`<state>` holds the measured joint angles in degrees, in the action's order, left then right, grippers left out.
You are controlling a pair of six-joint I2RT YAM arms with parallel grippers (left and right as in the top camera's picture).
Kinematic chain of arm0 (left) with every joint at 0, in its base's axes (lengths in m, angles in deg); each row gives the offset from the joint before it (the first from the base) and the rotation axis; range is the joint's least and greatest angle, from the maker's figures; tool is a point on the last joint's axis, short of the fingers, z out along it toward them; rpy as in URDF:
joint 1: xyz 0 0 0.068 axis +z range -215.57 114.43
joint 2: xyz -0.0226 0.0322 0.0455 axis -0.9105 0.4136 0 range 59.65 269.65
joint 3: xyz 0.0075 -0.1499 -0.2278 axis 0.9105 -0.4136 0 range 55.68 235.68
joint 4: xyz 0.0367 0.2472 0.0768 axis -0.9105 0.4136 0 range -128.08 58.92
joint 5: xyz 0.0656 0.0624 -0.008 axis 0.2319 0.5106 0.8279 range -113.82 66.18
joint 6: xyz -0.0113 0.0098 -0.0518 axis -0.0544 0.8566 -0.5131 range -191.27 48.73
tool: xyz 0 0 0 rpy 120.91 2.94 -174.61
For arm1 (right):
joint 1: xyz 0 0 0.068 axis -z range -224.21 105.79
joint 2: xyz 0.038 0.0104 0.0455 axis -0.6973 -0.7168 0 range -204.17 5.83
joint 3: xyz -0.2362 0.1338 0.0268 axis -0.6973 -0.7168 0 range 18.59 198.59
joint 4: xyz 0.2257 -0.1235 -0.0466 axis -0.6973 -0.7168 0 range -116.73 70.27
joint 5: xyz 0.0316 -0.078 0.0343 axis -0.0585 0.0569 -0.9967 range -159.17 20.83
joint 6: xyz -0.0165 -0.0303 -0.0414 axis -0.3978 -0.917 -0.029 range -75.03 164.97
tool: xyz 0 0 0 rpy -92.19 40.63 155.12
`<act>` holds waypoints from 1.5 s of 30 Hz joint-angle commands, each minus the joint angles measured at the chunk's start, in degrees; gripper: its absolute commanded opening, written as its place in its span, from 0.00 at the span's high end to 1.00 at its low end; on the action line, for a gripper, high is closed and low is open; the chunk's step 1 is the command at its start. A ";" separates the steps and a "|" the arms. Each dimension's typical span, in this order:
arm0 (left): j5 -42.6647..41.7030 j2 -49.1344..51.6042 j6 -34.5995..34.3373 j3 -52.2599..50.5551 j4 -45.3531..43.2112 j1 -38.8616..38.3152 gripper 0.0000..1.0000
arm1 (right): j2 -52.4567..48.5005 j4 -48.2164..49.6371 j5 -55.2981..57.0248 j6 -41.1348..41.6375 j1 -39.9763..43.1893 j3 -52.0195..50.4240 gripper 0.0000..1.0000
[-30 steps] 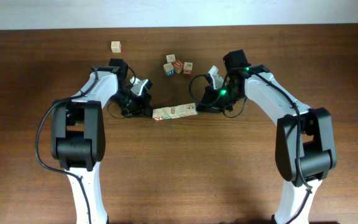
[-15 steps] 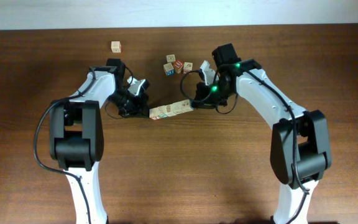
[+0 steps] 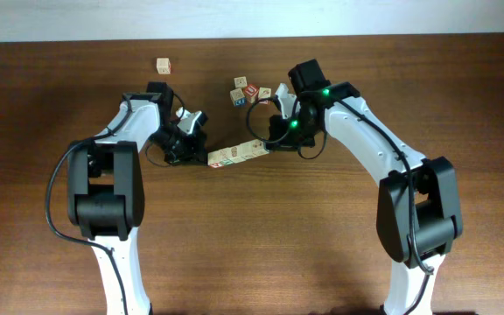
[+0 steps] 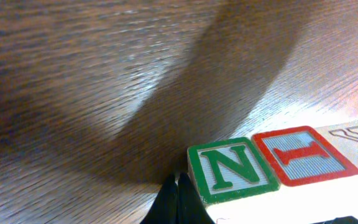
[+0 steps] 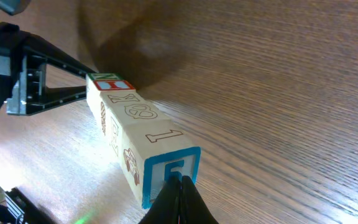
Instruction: Rotate 5 blocks
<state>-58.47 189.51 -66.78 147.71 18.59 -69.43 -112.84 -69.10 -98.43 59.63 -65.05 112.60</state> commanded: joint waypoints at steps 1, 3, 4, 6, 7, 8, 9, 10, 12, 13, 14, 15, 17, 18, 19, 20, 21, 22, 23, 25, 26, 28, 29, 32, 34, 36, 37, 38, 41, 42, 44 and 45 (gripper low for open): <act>-5.99 0.33 -0.13 -0.22 0.07 -3.52 1.00 | 0.09 1.36 -8.57 0.44 -6.91 1.16 0.96; -5.99 0.33 -0.15 -0.22 0.11 -3.50 1.00 | 0.09 1.38 -8.33 0.66 -7.28 1.20 0.96; -5.99 0.33 -0.15 -0.22 0.15 -3.50 1.00 | 0.09 1.36 -8.35 0.68 -7.41 1.33 0.96; -5.97 0.33 -0.15 -0.22 0.17 -3.50 1.00 | 0.09 1.31 -7.89 0.85 -7.76 1.73 0.96; -5.97 0.33 -0.15 -0.22 0.17 -3.52 1.00 | 0.09 1.31 -7.65 0.85 -8.00 1.95 0.96; -5.97 0.33 -0.15 -0.22 0.20 -3.52 1.00 | 0.09 1.29 -7.52 0.85 -8.20 2.14 0.96; -5.97 0.33 -0.15 -0.22 0.20 -3.52 1.00 | 0.09 1.29 -7.50 0.85 -8.41 2.34 0.96; -5.97 0.33 -0.15 -0.22 0.17 -3.52 1.00 | 0.09 1.27 -7.50 0.85 -8.57 2.45 0.96; -5.97 0.33 -0.15 -0.22 0.17 -3.52 1.00 | 0.09 1.27 -7.37 0.87 -8.94 2.60 0.96; -5.95 0.33 -0.15 -0.22 0.20 -3.52 1.00 | 0.09 1.27 -7.28 0.87 -9.16 2.67 0.96; -5.97 0.33 -0.15 -0.22 0.20 -3.52 1.00 | 0.09 1.27 -7.28 0.92 -9.38 2.67 0.96; -5.97 0.33 -0.15 -0.22 0.20 -3.52 1.00 | 0.09 1.29 -7.30 1.07 -9.60 2.67 0.96; -5.97 0.33 -0.15 -0.22 0.20 -3.52 1.00 | 0.09 1.31 -7.26 1.09 -10.01 2.67 0.96; -5.97 0.33 -0.15 -0.22 0.20 -3.52 1.00 | 0.09 1.31 -7.26 1.09 -10.19 2.67 0.96; -5.97 0.33 -0.15 -0.22 0.20 -3.52 1.00 | 0.09 1.33 -7.06 1.22 -10.38 2.67 0.96; -5.99 0.33 -0.15 -0.22 0.22 -3.52 1.00 | 0.09 1.36 -6.93 1.31 -10.58 2.67 0.96; -5.97 0.33 -0.15 -0.22 0.22 -3.52 1.00 | 0.09 1.38 -6.84 1.31 -10.67 2.67 0.96; -5.99 0.33 -0.15 -0.22 0.22 -3.52 1.00 | 0.09 1.36 -6.86 1.31 -10.71 2.67 0.96; -5.99 0.33 -0.15 -0.22 0.22 -3.52 1.00 | 0.09 1.36 -6.86 1.31 -10.71 2.67 0.96; -5.99 0.33 -0.15 -0.22 0.22 -3.52 1.00 | 0.09 1.38 -6.51 1.31 -10.69 2.67 0.96; -5.99 0.33 -0.15 -0.22 0.24 -3.52 1.00 | 0.09 1.36 -6.16 1.44 -10.69 2.67 0.96; -5.99 0.33 -0.15 -0.22 0.33 -3.52 1.00 | 0.09 1.38 -6.01 1.75 -10.58 2.67 0.96; -5.97 0.33 -0.13 -0.22 0.46 -3.50 1.00 | 0.09 1.38 -5.99 1.75 -10.58 2.67 0.96; -5.97 0.33 -0.13 -0.22 0.66 -3.50 1.00 | 0.09 1.40 -5.92 1.75 -10.54 2.67 0.96; -5.97 0.33 -0.13 -0.22 0.63 -3.50 1.00 | 0.09 1.38 -5.46 1.77 -10.54 2.67 0.96; -5.95 0.33 -0.11 -0.22 0.63 -3.50 1.00 | 0.09 1.36 -5.35 1.77 -10.19 2.67 0.96; -5.77 0.33 -0.11 -0.22 0.59 -3.50 1.00 | 0.09 1.33 -5.35 1.75 -9.73 2.67 0.96; -5.33 0.33 -0.11 -0.17 0.55 -3.50 1.00 | 0.09 1.33 -5.35 1.75 -9.40 2.67 0.96; -3.65 0.31 -0.13 0.90 1.07 -3.50 1.00 | 0.15 0.02 -5.38 1.70 -7.52 3.28 0.96; -3.17 0.31 -0.11 2.27 1.97 -3.50 1.00 | 0.15 -0.94 -5.35 1.64 -6.88 3.82 0.96; -2.25 0.31 -0.11 5.53 3.91 -3.50 1.00 | 0.24 -3.37 -4.90 0.57 -5.77 5.35 0.96; -1.16 0.31 -0.11 7.52 5.18 -3.50 1.00 | 0.26 -4.39 -4.17 0.50 -5.55 5.99 0.95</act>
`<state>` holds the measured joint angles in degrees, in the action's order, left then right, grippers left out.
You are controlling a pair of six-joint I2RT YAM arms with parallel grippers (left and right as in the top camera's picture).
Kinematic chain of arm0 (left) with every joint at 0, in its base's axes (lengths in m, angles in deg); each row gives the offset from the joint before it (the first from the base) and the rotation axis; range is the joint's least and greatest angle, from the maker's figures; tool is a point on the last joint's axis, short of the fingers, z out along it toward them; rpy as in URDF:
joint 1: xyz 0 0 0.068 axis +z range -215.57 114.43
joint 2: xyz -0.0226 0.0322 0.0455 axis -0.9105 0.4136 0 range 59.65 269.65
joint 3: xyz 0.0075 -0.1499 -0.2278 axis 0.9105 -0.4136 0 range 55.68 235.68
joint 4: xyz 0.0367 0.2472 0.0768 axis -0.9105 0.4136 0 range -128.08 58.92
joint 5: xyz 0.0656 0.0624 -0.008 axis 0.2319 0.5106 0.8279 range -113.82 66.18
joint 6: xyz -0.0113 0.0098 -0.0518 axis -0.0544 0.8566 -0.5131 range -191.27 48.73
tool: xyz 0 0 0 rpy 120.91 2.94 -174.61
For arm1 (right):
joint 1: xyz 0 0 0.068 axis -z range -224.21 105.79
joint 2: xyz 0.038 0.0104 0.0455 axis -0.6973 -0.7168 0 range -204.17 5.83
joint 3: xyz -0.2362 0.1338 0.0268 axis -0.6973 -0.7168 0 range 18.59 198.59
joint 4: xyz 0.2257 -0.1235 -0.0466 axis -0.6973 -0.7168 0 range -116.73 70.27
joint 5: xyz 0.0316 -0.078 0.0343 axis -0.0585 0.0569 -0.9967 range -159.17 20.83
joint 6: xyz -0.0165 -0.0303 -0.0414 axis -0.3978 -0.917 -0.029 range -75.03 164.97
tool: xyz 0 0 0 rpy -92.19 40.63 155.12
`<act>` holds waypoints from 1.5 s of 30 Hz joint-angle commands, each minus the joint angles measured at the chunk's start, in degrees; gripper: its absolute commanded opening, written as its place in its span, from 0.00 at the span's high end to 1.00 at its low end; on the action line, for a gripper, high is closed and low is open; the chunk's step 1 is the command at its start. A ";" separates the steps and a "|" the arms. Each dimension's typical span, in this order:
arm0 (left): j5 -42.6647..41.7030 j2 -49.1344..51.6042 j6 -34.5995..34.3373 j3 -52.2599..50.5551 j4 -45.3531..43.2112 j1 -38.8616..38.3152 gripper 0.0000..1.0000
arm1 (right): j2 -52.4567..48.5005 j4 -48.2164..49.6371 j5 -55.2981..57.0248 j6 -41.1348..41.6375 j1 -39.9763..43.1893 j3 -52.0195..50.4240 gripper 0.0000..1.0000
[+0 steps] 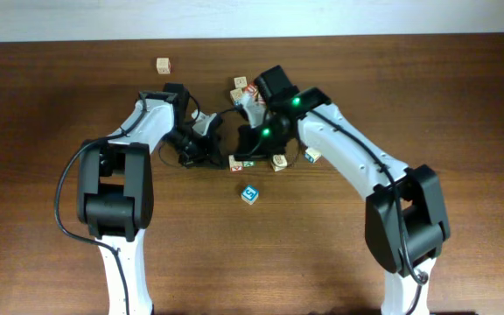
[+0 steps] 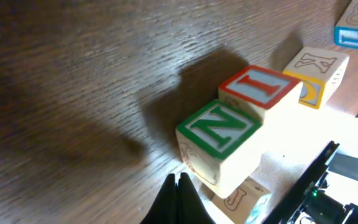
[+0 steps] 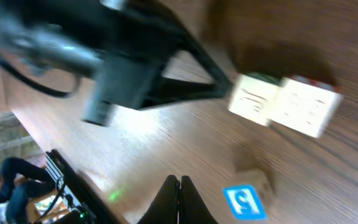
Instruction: Rotate 5 blocks
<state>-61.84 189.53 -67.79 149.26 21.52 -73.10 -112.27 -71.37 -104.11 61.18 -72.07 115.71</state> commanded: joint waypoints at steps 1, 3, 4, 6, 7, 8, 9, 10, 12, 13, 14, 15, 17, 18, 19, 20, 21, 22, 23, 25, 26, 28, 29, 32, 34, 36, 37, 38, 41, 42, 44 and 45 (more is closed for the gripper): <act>3.48 0.28 0.87 7.72 3.37 0.17 1.00 | -0.22 -3.50 2.91 -1.18 1.77 3.63 0.94; 7.80 0.28 0.85 12.83 7.23 0.17 1.00 | -0.11 -6.88 6.43 -1.18 2.40 5.31 0.84; 9.73 0.28 0.83 14.97 8.90 0.17 1.00 | -0.11 -8.35 8.02 -1.18 2.60 5.99 0.80; 14.93 0.28 -1.44 19.37 12.02 0.17 1.00 | -0.11 -10.03 10.19 -1.18 2.82 6.80 0.68; 18.08 0.28 -3.17 21.46 13.31 0.17 1.00 | -0.11 -10.14 10.38 -1.20 2.82 6.82 0.64; 20.13 0.28 -4.33 23.04 14.16 0.17 1.00 | -0.11 -10.16 10.43 -1.20 2.82 6.82 0.61; 21.46 0.28 -5.01 24.24 14.78 0.17 1.00 | -0.11 -10.23 10.80 -1.18 2.82 6.82 0.60; 23.47 0.28 -5.86 26.23 15.82 0.17 1.00 | -0.11 -10.40 11.67 -1.18 2.75 6.82 0.57; 26.03 0.28 -6.14 30.03 17.92 0.17 1.00 | -0.11 -10.86 13.20 -1.18 2.75 6.82 0.52; 27.34 0.28 -6.71 31.45 18.78 0.17 1.00 | -0.11 -11.04 13.44 -1.18 2.82 6.82 0.51; 28.87 0.28 -6.95 33.33 19.80 0.17 1.00 | -0.11 -11.21 13.81 -1.20 2.86 6.82 0.51; 29.77 0.28 -6.95 34.97 20.68 0.15 1.00 | -0.11 -11.43 14.51 -1.22 2.86 6.84 0.50; 30.93 0.28 -6.97 39.85 23.12 0.17 1.00 | -0.11 -11.80 14.67 -2.14 2.86 6.84 0.48; 31.01 0.28 -6.97 41.75 23.98 0.17 1.00 | -0.11 -11.93 14.69 -2.32 2.86 6.84 0.47; 31.01 0.28 -6.97 43.54 24.90 0.17 1.00 | -0.11 -12.02 14.69 -2.45 2.86 6.84 0.46; 31.01 0.28 -6.97 45.72 25.97 0.17 1.00 | -0.04 -12.02 14.71 -2.45 2.86 6.84 0.44; 31.01 0.28 -6.97 47.56 26.93 0.15 1.00 | 0.00 -12.02 14.82 -2.47 2.89 6.84 0.43; 31.01 0.28 -6.97 48.92 27.67 0.11 1.00 | 0.11 -12.09 15.21 -2.47 2.89 6.91 0.42; 31.06 0.28 -6.95 50.27 28.52 0.11 1.00 | 0.11 -12.35 15.63 -2.47 2.89 7.13 0.41; 32.00 0.28 -7.10 53.33 30.73 0.11 1.00 | 0.42 -13.42 16.90 -2.47 2.89 8.13 0.40; 32.96 0.28 -7.21 54.88 32.04 0.11 1.00 | 0.85 -14.36 18.36 -2.49 2.89 8.94 0.40; 34.99 0.24 -8.20 58.10 35.04 0.13 1.00 | 1.95 -16.22 21.33 -2.49 2.89 10.54 0.39; 35.56 0.22 -8.24 59.45 36.17 0.17 1.00 | 2.56 -16.98 22.56 -2.49 2.93 11.34 0.38; 35.93 -1.05 -8.48 62.45 37.03 0.15 1.00 | 5.38 -19.56 25.16 -2.49 3.58 14.73 0.37; 35.91 -3.15 -8.68 62.62 37.13 0.00 1.00 | 7.80 -20.15 25.33 -2.47 4.28 15.69 0.36; 35.91 -4.09 -8.68 62.62 37.13 0.00 1.00 | 8.76 -20.15 25.31 -2.45 4.37 15.69 0.33; 35.93 -4.37 -8.66 62.62 37.11 0.02 1.00 | 8.79 -20.13 25.29 -2.40 4.26 15.67 0.32; 35.93 -4.37 -8.66 62.62 37.11 0.02 1.00 | 8.59 -20.09 25.27 -2.36 4.15 15.52 0.32; 35.93 -4.33 -8.66 62.07 37.11 0.02 0.88 | 7.54 -19.96 25.11 -2.23 3.48 15.26 0.32; 35.95 -4.33 -8.66 62.07 37.11 0.02 0.86 | 7.08 -19.96 25.09 -2.16 3.10 15.23 0.32; 36.22 -4.24 -8.66 62.07 36.72 0.02 0.74 | 6.14 -19.93 25.14 -0.66 2.78 15.17 0.32; 37.05 -4.24 -8.66 62.07 36.37 0.07 0.70 | 5.46 -19.89 25.14 -0.24 2.71 15.10 0.32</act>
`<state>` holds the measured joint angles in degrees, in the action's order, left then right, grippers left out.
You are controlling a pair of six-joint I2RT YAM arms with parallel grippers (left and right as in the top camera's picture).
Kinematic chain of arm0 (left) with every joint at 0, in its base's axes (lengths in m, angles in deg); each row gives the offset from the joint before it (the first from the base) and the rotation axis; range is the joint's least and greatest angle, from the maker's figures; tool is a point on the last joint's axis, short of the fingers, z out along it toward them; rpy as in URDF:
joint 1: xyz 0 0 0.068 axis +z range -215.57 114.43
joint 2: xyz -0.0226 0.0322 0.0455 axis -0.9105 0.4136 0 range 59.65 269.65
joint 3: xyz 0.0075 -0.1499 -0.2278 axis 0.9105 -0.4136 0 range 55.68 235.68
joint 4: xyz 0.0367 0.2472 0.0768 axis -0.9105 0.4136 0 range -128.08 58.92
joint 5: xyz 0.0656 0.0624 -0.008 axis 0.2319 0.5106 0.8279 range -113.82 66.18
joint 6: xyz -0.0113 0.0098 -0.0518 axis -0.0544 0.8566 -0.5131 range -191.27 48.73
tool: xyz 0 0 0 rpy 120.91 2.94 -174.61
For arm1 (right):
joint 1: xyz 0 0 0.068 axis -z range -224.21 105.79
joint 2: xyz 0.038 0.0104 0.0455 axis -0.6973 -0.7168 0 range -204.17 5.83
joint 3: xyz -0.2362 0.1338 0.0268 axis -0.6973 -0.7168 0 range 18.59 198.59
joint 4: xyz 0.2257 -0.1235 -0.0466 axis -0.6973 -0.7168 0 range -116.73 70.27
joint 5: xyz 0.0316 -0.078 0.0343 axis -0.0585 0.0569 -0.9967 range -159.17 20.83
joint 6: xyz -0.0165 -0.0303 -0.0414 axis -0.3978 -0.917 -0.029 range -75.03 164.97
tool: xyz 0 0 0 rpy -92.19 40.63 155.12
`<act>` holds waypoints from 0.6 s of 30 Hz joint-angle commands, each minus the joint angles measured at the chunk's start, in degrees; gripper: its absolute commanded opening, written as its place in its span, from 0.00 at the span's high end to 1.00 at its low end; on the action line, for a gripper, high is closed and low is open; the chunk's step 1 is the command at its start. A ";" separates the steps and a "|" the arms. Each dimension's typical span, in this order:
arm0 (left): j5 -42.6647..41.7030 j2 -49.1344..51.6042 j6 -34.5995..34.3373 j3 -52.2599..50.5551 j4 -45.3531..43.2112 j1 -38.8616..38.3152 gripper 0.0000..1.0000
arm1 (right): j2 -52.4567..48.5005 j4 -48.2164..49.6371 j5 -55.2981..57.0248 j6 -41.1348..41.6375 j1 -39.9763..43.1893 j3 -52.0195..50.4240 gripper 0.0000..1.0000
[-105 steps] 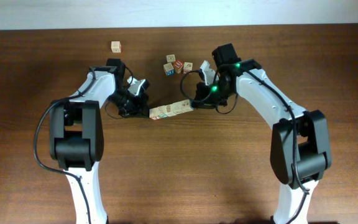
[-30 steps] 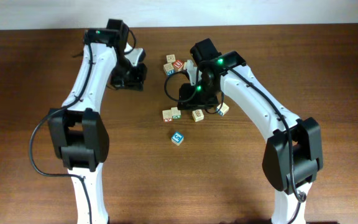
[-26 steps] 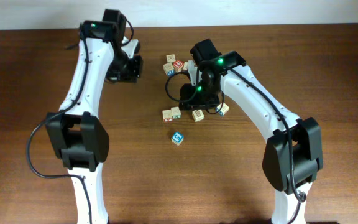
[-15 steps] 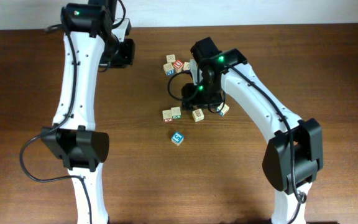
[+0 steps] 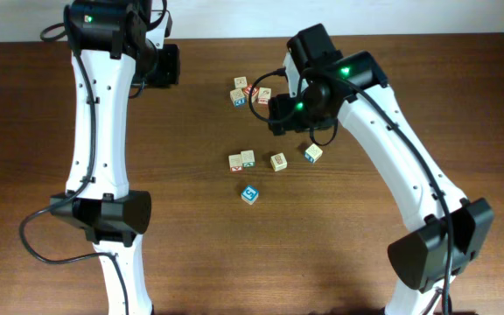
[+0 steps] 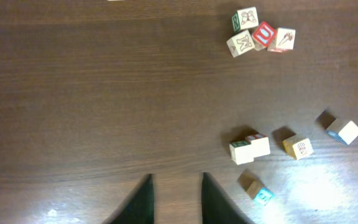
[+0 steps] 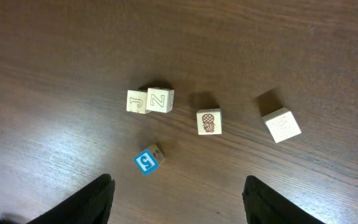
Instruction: Rotate 5 blocks
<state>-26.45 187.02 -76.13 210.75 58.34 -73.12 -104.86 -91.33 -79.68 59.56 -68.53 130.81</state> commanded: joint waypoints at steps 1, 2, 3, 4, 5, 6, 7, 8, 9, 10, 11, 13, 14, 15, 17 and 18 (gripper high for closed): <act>2.62 -1.73 -0.31 0.59 -0.83 0.09 0.62 | -2.38 0.22 0.68 1.38 -0.85 -0.09 0.32; 3.72 -1.73 -0.31 0.59 -1.22 0.09 0.56 | -3.13 0.66 0.70 1.36 -0.85 -0.35 0.32; 4.72 -1.73 -0.31 0.59 -1.64 0.09 0.51 | -3.93 1.62 0.72 1.31 -0.83 -0.83 0.32; 5.53 -1.70 -0.33 0.59 -2.19 0.11 0.46 | -4.74 2.62 0.70 1.01 -0.83 -1.40 0.32; 5.97 -1.70 -0.33 0.33 -3.15 0.11 0.41 | -5.90 3.74 0.72 -0.09 -0.85 -2.03 0.32; 6.05 -1.70 -0.33 -0.09 -4.09 0.20 0.36 | -6.93 4.20 0.70 -1.07 -0.83 -2.21 0.32; 6.12 -1.70 -0.31 -0.74 -5.09 0.22 0.30 | -8.33 4.33 0.87 -1.81 -0.83 -2.21 0.33; 6.12 -1.70 -0.31 -1.42 -5.90 0.20 0.22 | -9.44 4.37 0.96 -2.54 -0.79 -2.21 0.33; 6.12 -1.70 -0.31 -2.27 -6.60 0.20 0.18 | -10.56 4.39 1.14 -3.23 -0.79 -2.19 0.33; 6.10 -1.70 -0.31 -3.26 -7.21 0.20 0.07 | -11.96 4.50 1.14 -4.39 -0.79 -2.21 0.34; 6.12 -1.70 -0.28 -4.17 -7.52 0.20 0.01 | -13.22 4.55 1.14 -5.53 -0.79 -2.19 0.34; 6.10 -1.70 -0.31 -5.81 -8.48 0.20 0.01 | -15.08 4.52 1.16 -6.29 -0.79 -2.21 0.34; 6.10 -1.70 -0.31 -6.38 -9.14 0.20 0.01 | -15.65 4.52 1.33 -6.29 -0.79 -2.21 0.34; 6.08 -1.70 -0.31 -6.99 -9.92 0.20 0.01 | -16.39 4.50 1.55 -6.49 -0.79 -2.19 0.34; 5.97 -1.70 -0.28 -7.28 -10.75 0.20 0.01 | -17.25 4.50 1.86 -7.58 -0.79 -2.21 0.34; 5.92 -1.70 -0.31 -7.28 -10.56 0.17 0.01 | -17.73 4.52 2.05 -8.50 -0.79 -2.21 0.34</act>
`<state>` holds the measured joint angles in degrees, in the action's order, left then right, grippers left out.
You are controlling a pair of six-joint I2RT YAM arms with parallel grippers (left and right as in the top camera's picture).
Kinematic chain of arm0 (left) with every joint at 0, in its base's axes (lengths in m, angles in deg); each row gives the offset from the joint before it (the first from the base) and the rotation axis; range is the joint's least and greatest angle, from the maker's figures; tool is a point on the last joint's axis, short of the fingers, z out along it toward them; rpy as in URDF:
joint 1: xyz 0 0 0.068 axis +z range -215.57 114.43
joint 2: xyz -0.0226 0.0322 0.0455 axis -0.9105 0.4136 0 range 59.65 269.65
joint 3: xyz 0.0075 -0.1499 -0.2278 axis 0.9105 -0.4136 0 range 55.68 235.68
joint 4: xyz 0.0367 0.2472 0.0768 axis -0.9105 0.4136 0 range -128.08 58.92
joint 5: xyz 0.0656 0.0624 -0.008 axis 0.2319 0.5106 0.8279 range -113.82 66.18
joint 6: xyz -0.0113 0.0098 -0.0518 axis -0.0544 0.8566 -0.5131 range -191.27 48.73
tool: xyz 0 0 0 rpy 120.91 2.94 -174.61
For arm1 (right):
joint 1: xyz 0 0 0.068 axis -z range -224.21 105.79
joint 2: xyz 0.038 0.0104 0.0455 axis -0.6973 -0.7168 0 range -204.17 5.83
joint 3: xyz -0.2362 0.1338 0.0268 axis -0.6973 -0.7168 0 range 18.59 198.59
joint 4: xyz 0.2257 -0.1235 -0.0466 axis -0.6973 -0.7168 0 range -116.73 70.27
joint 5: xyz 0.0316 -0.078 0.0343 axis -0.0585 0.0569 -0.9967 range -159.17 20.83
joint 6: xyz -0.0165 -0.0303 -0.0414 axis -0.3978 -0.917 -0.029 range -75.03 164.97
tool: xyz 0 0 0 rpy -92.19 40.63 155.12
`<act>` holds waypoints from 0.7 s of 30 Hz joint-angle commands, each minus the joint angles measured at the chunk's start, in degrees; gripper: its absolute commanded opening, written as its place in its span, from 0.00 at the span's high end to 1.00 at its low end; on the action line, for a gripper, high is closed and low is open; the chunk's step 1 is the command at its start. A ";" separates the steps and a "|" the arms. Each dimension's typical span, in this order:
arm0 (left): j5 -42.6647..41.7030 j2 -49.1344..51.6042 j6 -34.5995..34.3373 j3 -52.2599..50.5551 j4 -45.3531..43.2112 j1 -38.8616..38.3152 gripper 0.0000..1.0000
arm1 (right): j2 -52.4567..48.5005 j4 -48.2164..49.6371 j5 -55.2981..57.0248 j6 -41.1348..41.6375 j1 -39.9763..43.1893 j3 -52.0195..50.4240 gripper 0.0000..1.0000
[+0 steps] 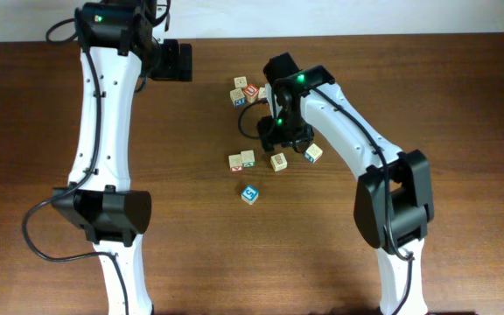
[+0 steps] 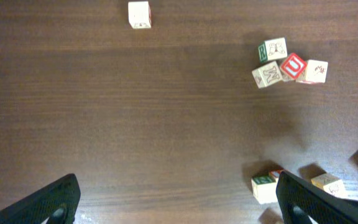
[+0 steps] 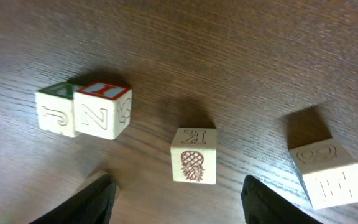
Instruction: Rotate 5 blocks
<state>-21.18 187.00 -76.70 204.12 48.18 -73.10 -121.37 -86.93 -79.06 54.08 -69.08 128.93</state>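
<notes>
Five letter blocks lie scattered at mid-table. A joined pair (image 3: 83, 112) shows J and N on its sides; beside it are a pineapple block (image 3: 194, 155) marked K on top, a pale block (image 3: 325, 166) and a blue block (image 1: 249, 193). My right gripper (image 3: 179, 205) hangs open low over the pineapple block, a finger on each side and touching nothing. Raised high at the back left, my left gripper (image 2: 179, 208) is wide open and empty; the pair (image 2: 265, 186) shows at that view's lower right.
A cluster of three blocks (image 2: 288, 65) sits at the back centre. A lone pale block (image 2: 139, 14) lies far back left. The right arm (image 1: 348, 105) reaches across the blocks from the right. The brown table (image 1: 462, 219) ends at a white strip at the back.
My right gripper has come down close over the pineapple block, still open. The left gripper has opened much wider and shifted a little right. The blocks have not moved.
Both grippers were shut against the two ends of a diagonal row of five blocks. Then the row was broken, with N and I still joined and the others scattered. Then both arms stood raised and open; now the right one is low again.
</notes>
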 commanded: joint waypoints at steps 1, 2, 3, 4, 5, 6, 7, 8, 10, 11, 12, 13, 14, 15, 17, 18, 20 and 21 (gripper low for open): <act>0.66 -1.68 0.26 -0.66 -0.28 0.17 0.01 | -1.51 0.11 1.92 -3.15 -0.24 -0.33 0.34; 0.66 -1.68 0.26 -0.66 -0.33 0.17 0.01 | -1.75 0.13 2.29 -3.15 -0.24 -0.33 0.34; 0.66 -1.68 0.26 -0.66 -0.31 0.17 0.01 | -2.34 0.17 2.78 -3.15 -0.24 -0.33 0.37; 0.68 -1.68 0.26 -0.66 -0.31 0.17 0.01 | -2.60 0.15 2.93 -3.15 -0.24 -0.33 0.40; 0.66 -1.68 0.28 -0.66 -0.31 0.17 0.01 | -3.08 0.15 2.93 -3.15 -0.24 -0.33 0.44; 0.66 -1.68 0.28 -0.66 -0.31 0.17 0.01 | -3.50 0.09 2.91 -3.17 -0.24 -0.33 0.48; 0.66 -1.68 0.28 -0.66 -0.31 0.17 0.01 | -3.82 0.15 2.91 -3.17 -0.24 -0.52 0.50; 0.66 -1.68 0.28 -0.66 -0.31 0.17 0.01 | -4.13 0.17 2.89 -3.19 -0.26 -0.70 0.52; 0.66 -1.68 0.28 -0.66 -0.31 0.17 0.01 | -4.44 0.20 2.91 -3.17 -0.24 -1.18 0.54; 0.66 -1.68 0.28 -0.66 -0.31 0.17 0.01 | -4.44 0.44 2.91 -3.17 -0.24 -1.53 0.55; 0.66 -1.68 0.28 -0.66 -0.31 0.17 0.01 | -4.44 0.61 2.91 -3.15 -0.24 -1.77 0.55; 0.66 -1.68 0.28 -0.66 -0.31 0.17 0.01 | -4.44 0.61 2.91 -3.17 -0.24 -1.86 0.56; 0.66 -1.68 0.28 -0.66 -0.31 0.17 0.01 | -4.44 0.96 2.91 -3.17 -0.24 -2.23 0.56; 0.66 -1.68 0.28 -0.66 -0.31 0.17 0.01 | -4.44 1.51 2.93 -3.19 -0.26 -2.75 0.56; 0.66 -1.68 0.28 -0.66 -0.31 0.17 0.01 | -4.44 2.99 2.93 -3.17 -0.24 -4.39 0.56; 0.66 -1.68 0.28 -0.66 -0.31 0.15 0.01 | -4.44 3.76 2.93 -3.17 -0.24 -5.44 0.56; 0.66 -1.68 0.28 -0.66 -0.31 0.17 0.01 | -4.44 4.26 2.93 -3.15 -0.24 -6.16 0.59; 0.66 -1.68 0.26 -0.66 -0.31 0.17 0.01 | -4.44 4.48 2.93 -3.15 -0.24 -6.16 0.62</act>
<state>-21.18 187.00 -76.70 203.84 47.96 -73.10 -125.02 -82.82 -76.88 50.97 -69.08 123.55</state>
